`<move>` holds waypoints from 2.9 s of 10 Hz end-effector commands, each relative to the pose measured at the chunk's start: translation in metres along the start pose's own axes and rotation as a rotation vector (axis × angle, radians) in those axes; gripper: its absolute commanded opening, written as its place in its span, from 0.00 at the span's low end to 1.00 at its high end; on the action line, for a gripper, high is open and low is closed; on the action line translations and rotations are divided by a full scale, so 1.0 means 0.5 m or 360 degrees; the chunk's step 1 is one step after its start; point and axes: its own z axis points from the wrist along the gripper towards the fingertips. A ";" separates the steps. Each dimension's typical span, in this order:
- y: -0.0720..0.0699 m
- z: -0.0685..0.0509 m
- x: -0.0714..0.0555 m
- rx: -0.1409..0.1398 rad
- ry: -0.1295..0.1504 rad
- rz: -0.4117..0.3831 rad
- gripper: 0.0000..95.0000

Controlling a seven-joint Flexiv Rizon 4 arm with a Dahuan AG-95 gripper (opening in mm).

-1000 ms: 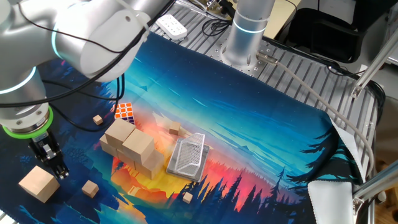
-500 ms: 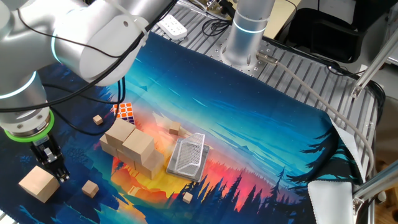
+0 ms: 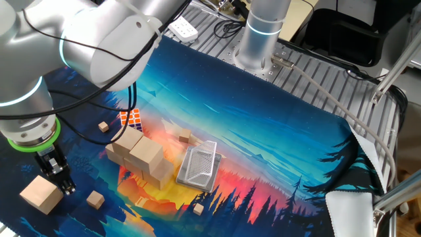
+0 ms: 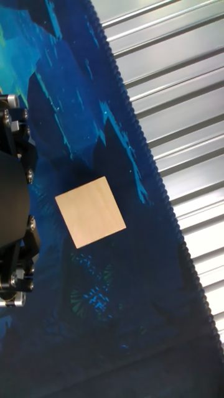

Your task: Stack the blocks into a pyramid shape

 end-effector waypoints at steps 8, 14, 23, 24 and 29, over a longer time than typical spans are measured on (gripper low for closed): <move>0.009 -0.025 0.001 0.0008 -0.0011 0.0003 1.00; 0.036 -0.062 0.004 0.0022 -0.0026 0.0016 1.00; 0.016 -0.039 0.002 0.0031 -0.0047 -0.0004 1.00; 0.015 -0.040 0.001 0.0033 -0.0047 0.0000 1.00; -0.011 -0.045 -0.002 0.0034 -0.0027 -0.0014 1.00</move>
